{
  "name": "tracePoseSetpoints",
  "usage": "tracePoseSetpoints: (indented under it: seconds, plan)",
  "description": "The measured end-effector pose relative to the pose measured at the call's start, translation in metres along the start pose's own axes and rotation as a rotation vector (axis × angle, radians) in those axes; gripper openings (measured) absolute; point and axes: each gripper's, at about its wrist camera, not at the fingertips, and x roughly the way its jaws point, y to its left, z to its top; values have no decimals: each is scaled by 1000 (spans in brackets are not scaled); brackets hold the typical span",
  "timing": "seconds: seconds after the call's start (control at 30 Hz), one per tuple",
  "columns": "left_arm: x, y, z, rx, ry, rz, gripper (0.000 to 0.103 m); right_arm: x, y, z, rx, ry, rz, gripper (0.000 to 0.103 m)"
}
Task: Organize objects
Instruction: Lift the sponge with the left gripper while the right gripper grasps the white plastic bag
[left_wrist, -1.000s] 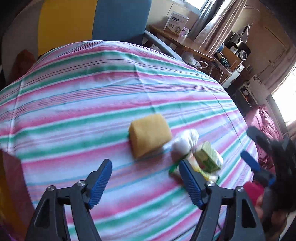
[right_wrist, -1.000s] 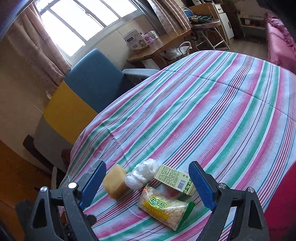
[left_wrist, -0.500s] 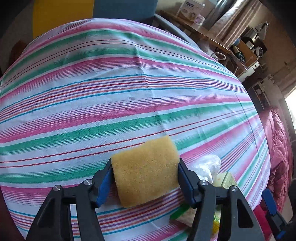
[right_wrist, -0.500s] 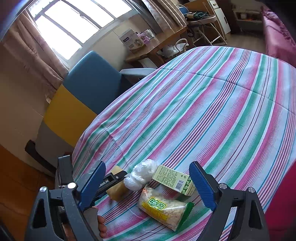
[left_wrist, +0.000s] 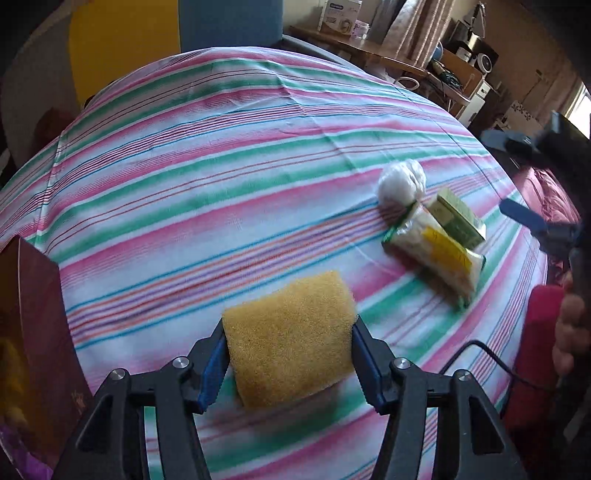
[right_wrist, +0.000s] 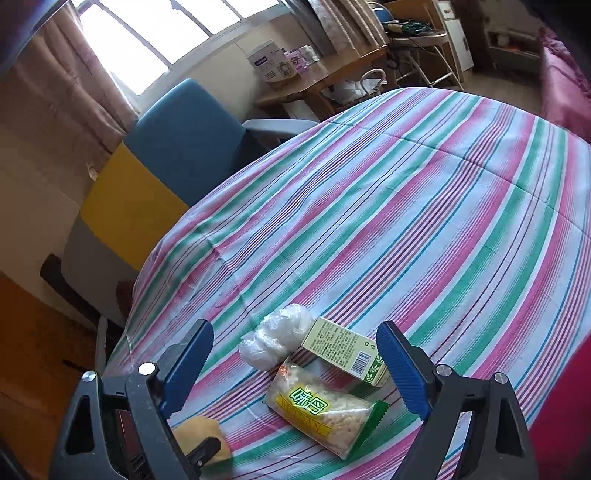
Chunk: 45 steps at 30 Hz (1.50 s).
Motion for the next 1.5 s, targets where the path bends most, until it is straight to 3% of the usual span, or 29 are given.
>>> tracePoseSetpoints:
  seconds: [0.2,0.47,0.67,0.7,0.73,0.87,1.03,1.2,1.33,1.5]
  plan:
    - [-18,-3,-39,22,-26,-11,61,21,34,-15,-209,98,-38,91]
    - [-15,10,-41,-60,-23,-58,61,71,76,-11,-573,200,-178,89]
    - [-10,9,-41,-71,-24,-63,62,108,70,-7,-646,275,-257,89]
    - [-10,8,-43,-71,-25,-62,62,114,67,-8,-646,296,-255,87]
    - [-10,7,-43,-73,-26,-61,62,119,64,-10,-642,317,-252,68]
    - [-10,7,-43,-66,-29,-56,63,117,63,-16,-647,308,-228,61]
    - [-23,8,-47,-63,-42,-43,61,92,84,-25,-660,260,-140,61]
    - [-52,9,-53,-53,-105,-27,60,77,112,-51,-684,262,-73,62]
    - [-81,17,-59,-74,-166,-4,60,71,135,-77,-704,295,-16,62]
    - [-113,34,-73,-118,-234,44,60,74,154,-111,-784,343,-6,62]
